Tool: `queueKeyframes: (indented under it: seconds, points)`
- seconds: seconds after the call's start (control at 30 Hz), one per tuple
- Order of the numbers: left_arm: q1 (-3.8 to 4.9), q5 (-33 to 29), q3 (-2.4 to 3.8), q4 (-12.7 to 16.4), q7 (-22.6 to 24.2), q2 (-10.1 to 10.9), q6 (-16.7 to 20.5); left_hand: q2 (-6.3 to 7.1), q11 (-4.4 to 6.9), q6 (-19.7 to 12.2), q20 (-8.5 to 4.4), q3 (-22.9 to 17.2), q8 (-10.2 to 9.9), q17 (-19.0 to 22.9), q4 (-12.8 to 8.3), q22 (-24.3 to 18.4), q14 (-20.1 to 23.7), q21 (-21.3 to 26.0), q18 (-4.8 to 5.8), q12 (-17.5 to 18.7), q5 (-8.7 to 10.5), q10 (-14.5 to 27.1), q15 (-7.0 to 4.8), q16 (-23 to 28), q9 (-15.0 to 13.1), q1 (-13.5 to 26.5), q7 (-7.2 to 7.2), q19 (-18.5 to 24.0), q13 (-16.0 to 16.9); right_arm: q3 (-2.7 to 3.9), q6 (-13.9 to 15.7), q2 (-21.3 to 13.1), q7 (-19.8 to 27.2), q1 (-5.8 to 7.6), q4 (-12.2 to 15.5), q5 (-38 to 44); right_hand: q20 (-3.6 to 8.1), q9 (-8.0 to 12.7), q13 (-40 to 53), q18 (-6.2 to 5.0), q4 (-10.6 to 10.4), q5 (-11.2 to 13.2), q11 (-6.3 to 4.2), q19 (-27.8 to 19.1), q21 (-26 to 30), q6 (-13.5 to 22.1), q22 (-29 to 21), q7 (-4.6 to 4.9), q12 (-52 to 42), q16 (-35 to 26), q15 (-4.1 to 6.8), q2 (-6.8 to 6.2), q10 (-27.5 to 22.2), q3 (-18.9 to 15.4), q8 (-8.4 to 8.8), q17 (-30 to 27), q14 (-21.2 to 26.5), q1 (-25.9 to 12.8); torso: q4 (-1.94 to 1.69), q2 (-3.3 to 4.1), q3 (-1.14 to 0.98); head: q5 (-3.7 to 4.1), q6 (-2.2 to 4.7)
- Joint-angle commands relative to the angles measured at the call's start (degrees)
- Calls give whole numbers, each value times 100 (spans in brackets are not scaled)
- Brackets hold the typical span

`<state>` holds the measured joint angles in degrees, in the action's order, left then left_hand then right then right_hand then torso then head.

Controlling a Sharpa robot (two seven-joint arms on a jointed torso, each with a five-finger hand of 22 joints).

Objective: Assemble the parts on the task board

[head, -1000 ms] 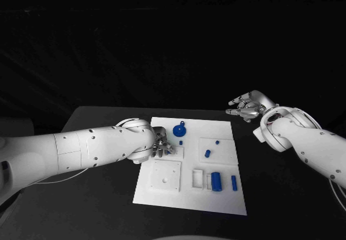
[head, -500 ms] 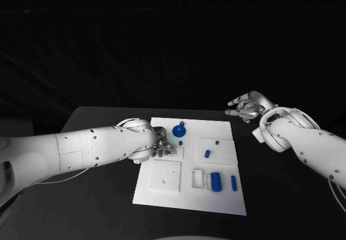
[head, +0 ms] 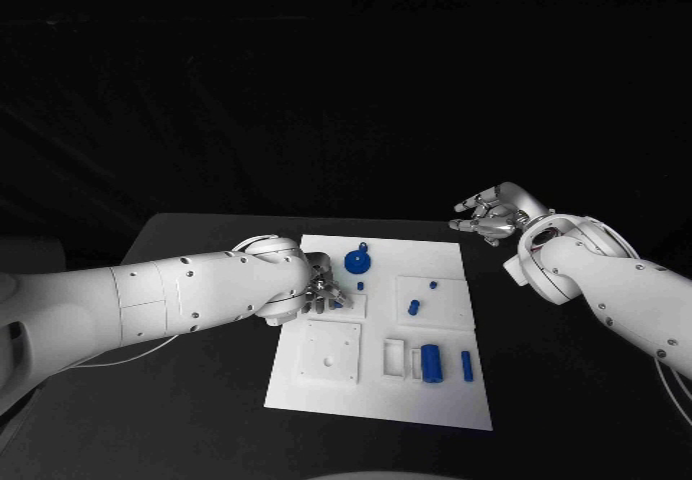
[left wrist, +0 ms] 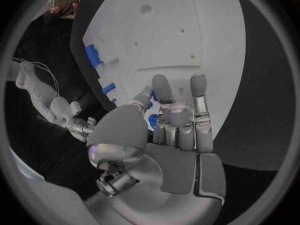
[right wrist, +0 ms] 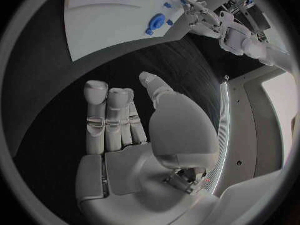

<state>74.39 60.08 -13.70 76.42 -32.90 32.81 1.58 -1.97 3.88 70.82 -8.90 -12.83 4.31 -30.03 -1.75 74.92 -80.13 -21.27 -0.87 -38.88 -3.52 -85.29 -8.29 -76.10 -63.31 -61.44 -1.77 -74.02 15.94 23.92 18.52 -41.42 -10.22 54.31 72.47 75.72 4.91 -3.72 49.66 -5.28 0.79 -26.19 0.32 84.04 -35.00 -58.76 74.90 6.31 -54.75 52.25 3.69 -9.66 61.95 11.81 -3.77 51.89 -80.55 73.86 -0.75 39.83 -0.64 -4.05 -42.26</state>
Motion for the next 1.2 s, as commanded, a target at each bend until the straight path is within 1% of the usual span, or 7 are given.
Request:
queueKeyframes:
  seconds: [0.03, 0.57, 0.6, 0.63, 0.8, 1.0, 1.2]
  points:
    - [-17, -2, -12, -14, -31, -12, -113, 139, 157, 1117, 36, -13, -17, 12, 81, 98, 23, 29, 74, 22, 32, -153, -8, 25, 13, -12, 579, -14, -12, 3, -64, 1, 59, -6, 2, -4, 1, 10, -8, -83, -6, -38, -8, 242, 25, -21, 400, 4, -13, -35, 18, -21, -14, 19, 22, -14, 15, -58, -2, 0, -2, 1, 0]
    - [-17, 2, -10, -13, -29, 52, -31, 1293, 165, 1216, 5, -302, -17, 17, 1099, 100, 48, 48, 87, 35, 77, -153, -30, 43, 47, 92, 587, -10, -68, 3, -44, -8, 66, -11, 1, -13, 0, 10, -12, -84, -10, -41, -6, 241, 39, -9, 398, 7, -9, -38, 17, -21, -16, 3, 22, -16, 17, -59, 2, 1, 2, 20, 6]
    - [-17, 2, -9, -8, -28, 65, -26, 1304, 163, 1221, 5, -160, -18, 19, 1162, 99, 50, 49, 87, 36, 74, -154, -29, 45, 48, 95, 587, -9, -73, 3, -42, -9, 67, -11, 1, -13, 0, 10, -12, -84, -10, -41, -6, 241, 39, -9, 398, 7, -9, -38, 17, -21, -16, 3, 22, -16, 17, -59, 2, 1, 3, 22, 7]
    - [-16, -1, -8, 3, -25, 83, -22, 1087, 161, 1210, 24, 513, -25, 16, 1225, 101, 44, 47, 87, 25, 83, -152, -15, 46, 49, -160, 590, -9, -76, 3, -39, -11, 68, -12, 2, -13, 0, 10, -12, -84, -10, -41, -6, 241, 39, -9, 398, 7, -9, -38, 17, -21, -16, 3, 22, -16, 17, -59, 2, 3, 4, 26, 10]
    - [-6, -134, 33, 126, 1, 199, -12, 1349, 156, 1230, 10, 676, -27, 38, 1789, 99, 61, 48, 87, 37, 69, -152, -22, 71, 90, -333, 573, -2, -107, 3, -24, -22, 70, -19, 4, -16, -1, 9, -13, -84, -12, -42, -5, 241, 45, 2, 397, 9, -8, -44, 15, -24, -17, -8, 22, -22, 18, -59, 2, 4, 7, 47, 27]
    - [46, -563, 210, 253, 30, 265, -48, 1416, 136, 1072, -2, 1069, -67, 169, 1820, 96, 112, 62, 87, 108, 74, -151, -19, 156, 260, -199, 528, 17, -158, 3, -15, -22, 72, -28, -1, -20, -1, 10, -14, -84, -13, -43, -5, 241, 46, 4, 396, 9, -7, -45, 15, -24, -16, -10, 22, -22, 19, -60, -1, -2, 4, 42, 43]
    - [153, -861, 367, 262, 9, 312, -39, 1425, 42, 403, -9, 1512, -77, 316, 1848, 92, 176, 81, 87, 211, 73, -142, 9, 281, 1387, -82, 318, 28, -210, 3, -16, -8, 77, -33, -9, -24, -3, 10, -17, -85, -20, -51, -4, 241, 51, 14, 396, 10, -5, -50, 13, -24, -15, -24, 22, -27, 20, -64, 3, -3, 4, 21, 78]
